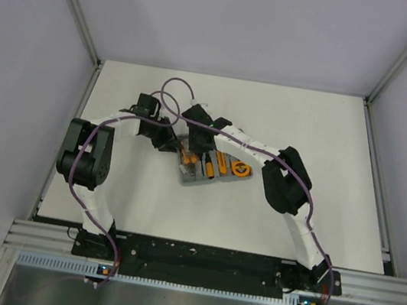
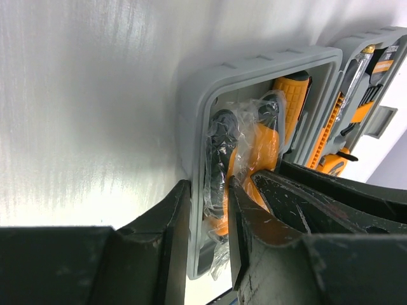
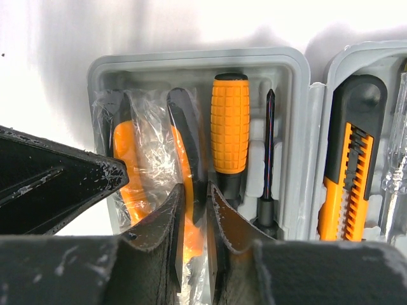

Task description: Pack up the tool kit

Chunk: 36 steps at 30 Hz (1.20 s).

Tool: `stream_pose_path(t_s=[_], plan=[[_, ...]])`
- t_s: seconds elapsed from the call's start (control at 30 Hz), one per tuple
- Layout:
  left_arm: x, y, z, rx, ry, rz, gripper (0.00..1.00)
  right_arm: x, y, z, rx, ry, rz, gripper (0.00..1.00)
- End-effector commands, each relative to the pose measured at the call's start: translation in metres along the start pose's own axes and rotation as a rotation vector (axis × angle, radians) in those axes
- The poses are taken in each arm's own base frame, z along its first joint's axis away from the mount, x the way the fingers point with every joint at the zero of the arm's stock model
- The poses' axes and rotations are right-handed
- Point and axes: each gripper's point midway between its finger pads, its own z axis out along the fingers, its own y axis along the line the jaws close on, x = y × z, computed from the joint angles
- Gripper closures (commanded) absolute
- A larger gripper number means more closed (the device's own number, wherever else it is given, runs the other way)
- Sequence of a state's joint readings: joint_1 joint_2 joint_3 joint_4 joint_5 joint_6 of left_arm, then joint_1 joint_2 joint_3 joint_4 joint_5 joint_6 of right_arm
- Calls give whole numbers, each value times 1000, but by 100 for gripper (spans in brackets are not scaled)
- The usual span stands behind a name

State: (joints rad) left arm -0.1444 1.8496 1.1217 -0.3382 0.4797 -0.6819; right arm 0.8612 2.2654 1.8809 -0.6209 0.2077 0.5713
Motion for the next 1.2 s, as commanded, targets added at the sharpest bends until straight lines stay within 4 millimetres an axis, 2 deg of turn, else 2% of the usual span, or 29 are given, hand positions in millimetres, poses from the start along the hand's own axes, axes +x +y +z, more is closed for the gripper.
stream_pose_path(t_s=[0.0,0.2,0.4,0.5,0.53,0.6,0.67,0.8,0.9,1.03,1.17], plan=[[34,45,20,-130,96,-48,100,22,-7,-4,17,74,-12,89],[45,51,26,-141,117,-42,100,17,-7,-10,6,58,-14,89],[42,43,26,-132,107,-21,100,7,-5,-24,-12,24,-31,89],[34,31,19,-120,81,-3,100,-2,-4,-37,-20,-3,-35,89],[29,25,14,-116,61,6,97,-6,-4,-41,-23,-15,-33,88],[20,15,6,-113,25,29,89,-11,-4,-49,-28,-33,-35,85],[13,6,-4,-111,-5,51,77,-16,-5,-57,-28,-51,-35,80],[4,-18,-18,-80,-45,79,67,-31,-6,-71,-31,-95,-37,75],[1,-33,-25,-59,-65,88,65,-38,-6,-79,-41,-114,-36,73],[2,-44,-30,-59,-70,79,64,-35,-6,-79,-64,-97,-60,71],[7,-50,-31,-53,-60,45,71,-25,-6,-74,-87,-63,-89,71]])
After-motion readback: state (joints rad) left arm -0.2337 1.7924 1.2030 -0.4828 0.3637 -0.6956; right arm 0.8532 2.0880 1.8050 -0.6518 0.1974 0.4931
